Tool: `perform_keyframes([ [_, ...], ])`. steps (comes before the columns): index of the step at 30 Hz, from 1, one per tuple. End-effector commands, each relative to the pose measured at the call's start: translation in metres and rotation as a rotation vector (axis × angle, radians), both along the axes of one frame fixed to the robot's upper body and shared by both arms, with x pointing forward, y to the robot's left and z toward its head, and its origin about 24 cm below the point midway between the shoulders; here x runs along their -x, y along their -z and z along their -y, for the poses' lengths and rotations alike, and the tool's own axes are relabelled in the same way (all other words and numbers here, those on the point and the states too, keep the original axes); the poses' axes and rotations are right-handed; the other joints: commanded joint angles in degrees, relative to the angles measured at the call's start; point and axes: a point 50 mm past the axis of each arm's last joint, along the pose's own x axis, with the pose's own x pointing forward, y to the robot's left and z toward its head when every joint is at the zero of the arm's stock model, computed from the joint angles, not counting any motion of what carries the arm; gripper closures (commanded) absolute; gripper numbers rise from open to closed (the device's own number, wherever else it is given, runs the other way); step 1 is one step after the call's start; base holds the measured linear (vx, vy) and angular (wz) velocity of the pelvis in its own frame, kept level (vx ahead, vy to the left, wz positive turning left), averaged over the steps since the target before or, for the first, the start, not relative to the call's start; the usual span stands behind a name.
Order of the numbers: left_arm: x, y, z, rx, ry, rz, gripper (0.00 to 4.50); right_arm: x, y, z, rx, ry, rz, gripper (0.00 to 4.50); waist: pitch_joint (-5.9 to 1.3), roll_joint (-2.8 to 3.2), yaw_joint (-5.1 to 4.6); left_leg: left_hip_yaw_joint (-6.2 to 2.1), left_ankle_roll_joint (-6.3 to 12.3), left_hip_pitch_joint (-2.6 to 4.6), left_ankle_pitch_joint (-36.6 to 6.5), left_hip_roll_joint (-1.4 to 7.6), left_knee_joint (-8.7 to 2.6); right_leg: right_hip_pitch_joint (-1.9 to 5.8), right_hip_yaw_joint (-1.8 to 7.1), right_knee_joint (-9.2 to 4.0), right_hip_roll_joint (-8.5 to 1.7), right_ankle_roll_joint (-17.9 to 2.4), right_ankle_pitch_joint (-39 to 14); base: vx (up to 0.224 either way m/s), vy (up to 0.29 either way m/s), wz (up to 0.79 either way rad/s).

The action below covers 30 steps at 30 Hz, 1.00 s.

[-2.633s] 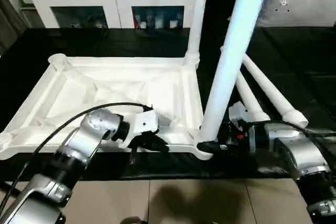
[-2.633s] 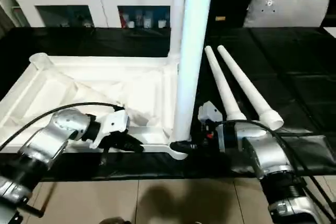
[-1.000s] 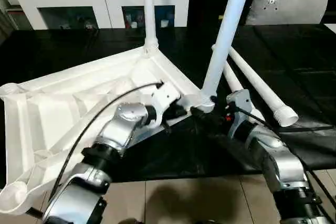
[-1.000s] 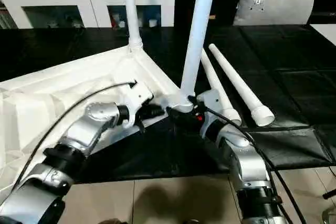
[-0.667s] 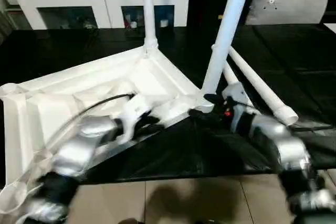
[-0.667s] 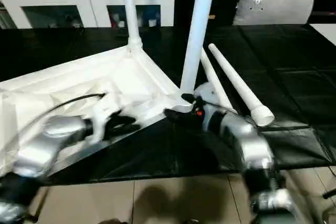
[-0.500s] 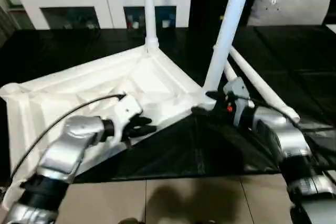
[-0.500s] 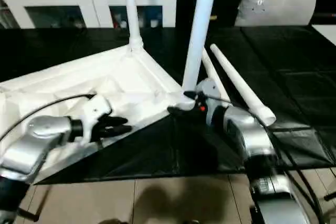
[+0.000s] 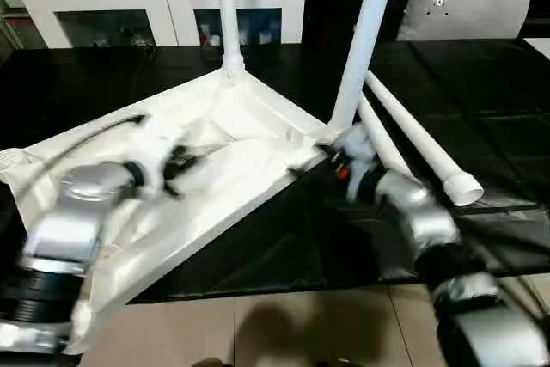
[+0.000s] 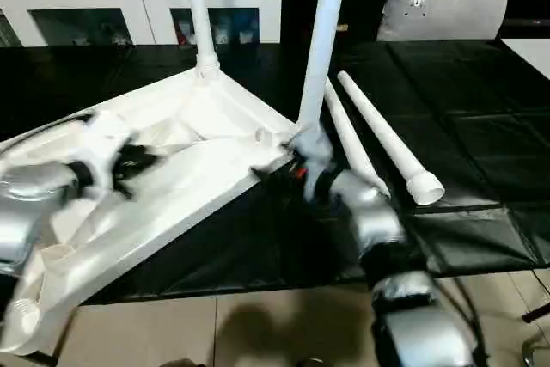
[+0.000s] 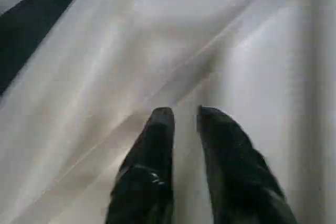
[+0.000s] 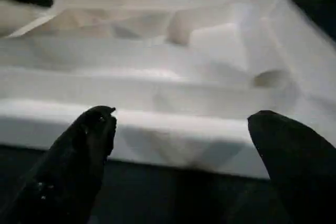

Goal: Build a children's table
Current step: Rotate table base

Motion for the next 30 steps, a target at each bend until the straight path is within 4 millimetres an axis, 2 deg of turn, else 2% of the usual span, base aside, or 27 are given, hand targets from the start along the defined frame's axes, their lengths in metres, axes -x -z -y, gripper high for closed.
perform_keyframes([
  [1, 0.001, 0.000, -0.015, -0.062, -0.080, -0.011, 3.89, 0.003, -0.003, -0.003, 0.006, -0.010, -0.005, 0.00, -3.54, 0.38, 0.12, -1.10, 3.27, 0.70, -13.32, 2.97, -4.28, 2.98, 3.06, -3.45, -3.22, -11.91, -14.14, 0.000, 0.000, 0.00],
  [4, 0.007, 0.006, -0.023, -0.109, -0.100, -0.070, 4.02, 0.012, 0.002, -0.002, 0.045, -0.027, -0.047, 0.00, -3.50, 0.64, 0.58, -1.26, 1.80, 0.91, -15.28, 3.12, -4.53, 2.70, 3.17, -3.49, -3.39, -11.39, -15.54, 0.000, 0.000, 0.00],
  [5, 0.007, 0.006, -0.023, -0.109, -0.100, -0.070, 4.27, 0.012, 0.002, -0.002, 0.045, -0.027, -0.047, 0.00, -3.38, 0.63, 0.61, -1.30, 1.58, 0.87, -15.57, 3.12, -4.63, 2.67, 3.17, -3.54, -3.29, -11.20, -15.83, 0.000, 0.000, 0.00],
  [7, 0.011, 0.015, -0.022, -0.128, -0.081, -0.133, 4.37, 0.015, 0.006, 0.001, 0.088, -0.024, -0.071, 0.00, -3.40, 1.19, 0.71, -1.35, 0.76, 0.92, -16.97, 3.05, -4.63, 2.58, 3.26, -3.65, -3.49, -11.03, -16.17, 0.000, 0.000, 0.00],
  [9, 0.013, 0.020, -0.019, -0.128, -0.057, -0.163, 4.47, 0.016, 0.009, 0.001, 0.110, -0.021, -0.083, 0.00, -3.44, 0.91, 0.71, -1.43, 0.44, 0.83, -17.11, 2.99, -4.69, 2.67, 3.25, -3.59, -3.48, -11.06, -15.68, 0.000, 0.000, 0.00],
  [13, 0.019, 0.034, 0.001, -0.050, 0.065, -0.260, 4.47, 0.017, 0.022, -0.008, 0.171, 0.034, -0.139, 0.00, -3.44, 0.80, 0.62, -1.37, 0.25, 0.66, -16.49, 2.85, -4.66, 2.65, 3.36, -3.60, -3.69, -11.92, -15.30, 0.000, 0.000, 0.00],
  [17, 0.027, 0.042, 0.013, -0.033, 0.191, -0.341, 4.47, 0.012, 0.027, -0.020, 0.186, 0.087, -0.155, 0.00, -3.21, 0.87, 0.32, -1.56, -0.31, 0.82, -18.68, 2.93, -4.86, 2.58, 3.33, -3.75, -3.77, -11.50, -18.03, 0.000, 0.000, 0.00],
  [18, 0.027, 0.042, 0.013, -0.031, 0.197, -0.344, 4.47, 0.012, 0.027, -0.021, 0.186, 0.088, -0.154, 0.00, -3.23, 0.99, 0.21, -1.58, -0.76, 1.03, -19.71, 2.97, -4.81, 2.41, 3.38, -3.84, -3.83, -11.30, -18.91, 0.000, 0.000, 0.00],
  [19, 0.032, 0.041, 0.024, 0.025, 0.298, -0.369, 4.47, 0.006, 0.023, -0.029, 0.160, 0.120, -0.131, 0.00, -3.27, 0.95, 0.23, -1.61, -1.01, 0.99, -19.76, 2.98, -4.83, 2.34, 3.48, -3.78, -3.99, -11.34, -18.79, 0.000, 0.000, 0.00],
  [20, 0.032, 0.041, 0.024, 0.025, 0.298, -0.369, 4.47, 0.006, 0.023, -0.029, 0.160, 0.120, -0.131, 0.00, -3.22, 0.94, 0.05, -1.69, -1.22, 0.81, -19.84, 2.96, -4.92, 2.52, 3.42, -3.70, -3.89, -11.31, -18.61, 0.000, 0.000, 0.00],
  [22, 0.037, 0.038, 0.040, 0.095, 0.420, -0.389, 4.47, -0.001, 0.017, -0.037, 0.131, 0.166, -0.107, 0.00, -3.23, 1.02, -0.10, -1.57, -1.58, 1.07, -20.38, 2.94, -4.92, 2.36, 3.53, -3.72, -3.84, -11.28, -18.46, 0.000, 0.000, 0.00],
  [23, 0.037, 0.038, 0.040, 0.095, 0.420, -0.389, 4.47, -0.001, 0.017, -0.037, 0.131, 0.166, -0.107, 0.00, -3.18, 1.03, -0.15, -1.55, -1.63, 1.11, -20.54, 2.94, -4.96, 2.32, 3.54, -3.76, -3.75, -11.34, -18.36, 0.000, 0.000, 0.00],
  [26, 0.041, 0.036, 0.052, 0.147, 0.516, -0.406, 4.47, -0.002, 0.015, -0.041, 0.119, 0.175, -0.100, 0.00, -3.32, 1.00, -0.12, -1.46, -1.58, 1.06, -19.49, 2.94, -4.97, 2.49, 3.58, -3.47, -3.69, -11.77, -16.20, 0.000, 0.000, 0.00],
  [27, 0.044, 0.035, 0.063, 0.202, 0.587, -0.419, 4.47, -0.003, 0.013, -0.045, 0.117, 0.166, -0.092, 0.00, -3.34, 1.02, -0.14, -1.40, -1.51, 1.09, -19.08, 2.93, -4.94, 2.47, 3.58, -3.34, -3.60, -12.05, -15.31, 0.000, 0.000, 0.00],
  [30, 0.044, 0.034, 0.079, 0.263, 0.657, -0.420, 4.47, -0.003, 0.013, -0.049, 0.126, 0.150, -0.080, 0.00, -3.40, 0.94, -0.15, -1.24, -1.29, 0.94, -17.78, 2.86, -4.84, 2.71, 3.60, -3.25, -3.62, -12.45, -14.00, 0.000, 0.000, 0.00],
])
